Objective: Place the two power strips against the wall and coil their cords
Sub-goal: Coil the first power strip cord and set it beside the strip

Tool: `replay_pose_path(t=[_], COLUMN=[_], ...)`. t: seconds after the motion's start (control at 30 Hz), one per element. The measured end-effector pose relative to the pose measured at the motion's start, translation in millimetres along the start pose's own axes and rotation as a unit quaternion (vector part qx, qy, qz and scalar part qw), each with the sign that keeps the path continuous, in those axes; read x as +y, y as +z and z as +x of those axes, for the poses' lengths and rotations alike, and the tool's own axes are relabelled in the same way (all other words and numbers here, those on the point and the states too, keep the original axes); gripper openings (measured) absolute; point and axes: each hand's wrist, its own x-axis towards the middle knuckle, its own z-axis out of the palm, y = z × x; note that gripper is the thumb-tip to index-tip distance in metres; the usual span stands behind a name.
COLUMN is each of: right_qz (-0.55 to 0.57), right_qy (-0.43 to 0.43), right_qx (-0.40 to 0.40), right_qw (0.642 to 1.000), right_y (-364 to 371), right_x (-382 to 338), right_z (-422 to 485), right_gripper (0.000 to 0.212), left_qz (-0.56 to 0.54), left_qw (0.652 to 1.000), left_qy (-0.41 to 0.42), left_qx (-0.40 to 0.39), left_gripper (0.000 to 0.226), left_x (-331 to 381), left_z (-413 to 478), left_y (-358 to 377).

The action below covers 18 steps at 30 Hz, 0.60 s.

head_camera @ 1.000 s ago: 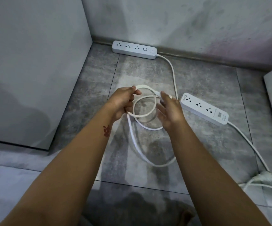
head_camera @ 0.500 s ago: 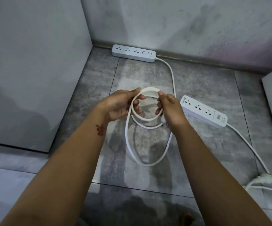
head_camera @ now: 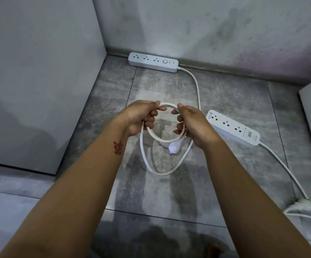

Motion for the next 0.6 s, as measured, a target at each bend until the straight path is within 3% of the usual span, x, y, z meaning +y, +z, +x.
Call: replay_pose_path(t=[0.13,0.4,0.6], right_qz=[-0.028,0.204,0.374], right_qy=[0.001,0.017,0.001], right_qx=[0.023,0.185,0.22], right_qw=[0.999,0.961,0.901], right_y=[-6,-13,-11], right_x=[-4,-9,-15], right_z=[3,13,12], right_gripper=[0.034,0.031,0.031], left_qz=[0.004,0.008,-0.089], left_qw=[0.999,0.998,0.985], left_qy=[-0.018,-0.051,-0.072], left_qx=[-0.035,-0.019,-0.127], left_gripper=[0.03,0.042,0.055], left_x=[2,-18,-31], left_z=[-4,-9,-12], left_y=[-2,2,3])
